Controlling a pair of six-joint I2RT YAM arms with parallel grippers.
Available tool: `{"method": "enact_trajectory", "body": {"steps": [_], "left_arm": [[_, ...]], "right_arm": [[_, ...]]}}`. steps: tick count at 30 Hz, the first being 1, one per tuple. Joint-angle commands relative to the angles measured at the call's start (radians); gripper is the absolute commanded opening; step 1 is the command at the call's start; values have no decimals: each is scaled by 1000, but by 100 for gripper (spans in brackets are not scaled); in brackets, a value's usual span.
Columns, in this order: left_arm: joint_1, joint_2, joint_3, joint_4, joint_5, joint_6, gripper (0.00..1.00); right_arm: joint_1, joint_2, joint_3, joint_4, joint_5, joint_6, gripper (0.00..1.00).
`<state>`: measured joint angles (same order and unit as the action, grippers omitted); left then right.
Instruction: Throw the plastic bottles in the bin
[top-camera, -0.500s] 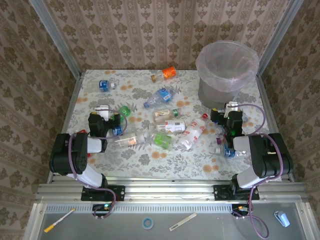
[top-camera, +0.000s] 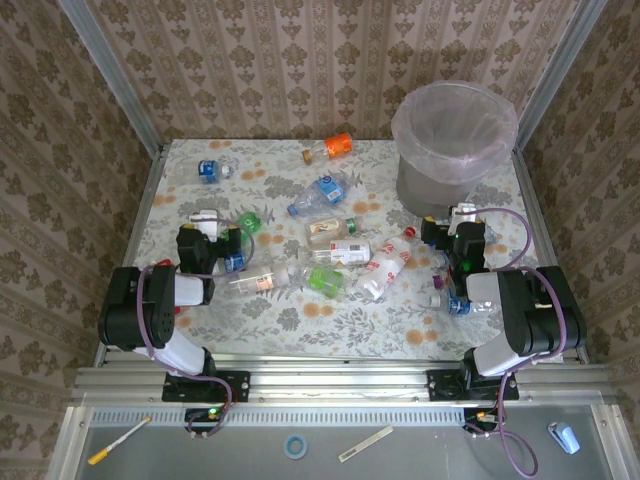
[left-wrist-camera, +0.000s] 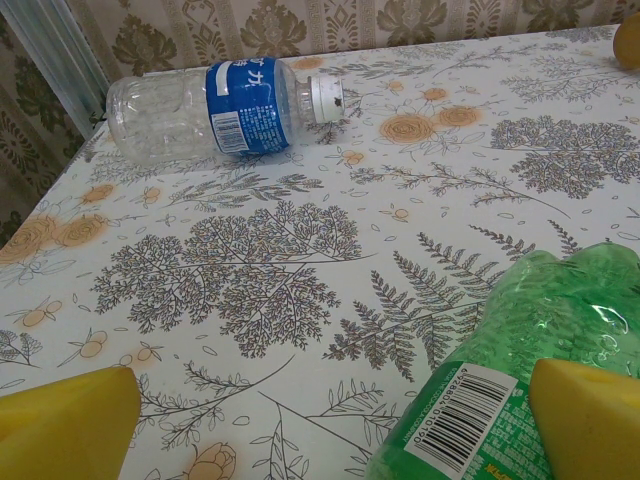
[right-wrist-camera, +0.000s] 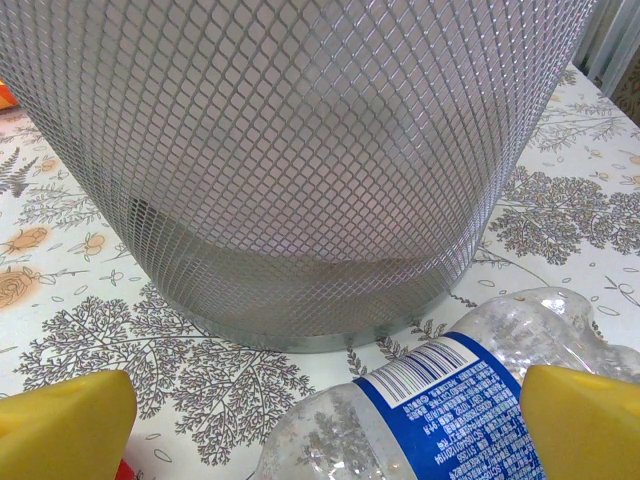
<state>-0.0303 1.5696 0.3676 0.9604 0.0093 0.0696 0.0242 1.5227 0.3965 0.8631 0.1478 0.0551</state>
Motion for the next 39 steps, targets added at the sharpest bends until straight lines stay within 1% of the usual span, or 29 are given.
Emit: {"method": "enact_trajectory", "body": {"steps": [1, 6, 23, 25, 26, 27, 29, 31, 34, 36, 39], "left_arm": [[10, -16, 20, -34, 24, 16, 100], [25, -15, 29, -52, 11, -8, 100], [26, -16, 27, -48, 11, -9, 100], [20, -32, 5, -16, 1, -5, 100], [5, -71, -12, -18, -19, 8, 100], [-12, -121, -18, -56, -45, 18, 100], [-58, -261, 12, -243, -114, 25, 100], [-87, -365, 58, -405, -166, -34, 100], [-122, -501, 91, -533, -172, -110, 100], [-154, -588, 124, -638, -175, -169, 100], [-225, -689, 189, -822, -167, -229, 100]], "right_arm": [[5, 7, -2, 16, 33, 4, 100], [5, 7, -4, 17, 33, 4, 100], [7, 4, -5, 21, 36, 1, 100], [27, -39, 10, -33, 67, -13, 100], [45, -90, 25, -100, 100, -25, 100], [61, -144, 44, -189, 117, -30, 100], [83, -261, 65, -321, 128, -14, 100], [120, -352, 79, -423, 147, -2, 100], [182, -470, 133, -616, 186, 31, 100], [216, -532, 175, -738, 183, 59, 100], [261, -638, 235, -937, 172, 126, 100]]}}
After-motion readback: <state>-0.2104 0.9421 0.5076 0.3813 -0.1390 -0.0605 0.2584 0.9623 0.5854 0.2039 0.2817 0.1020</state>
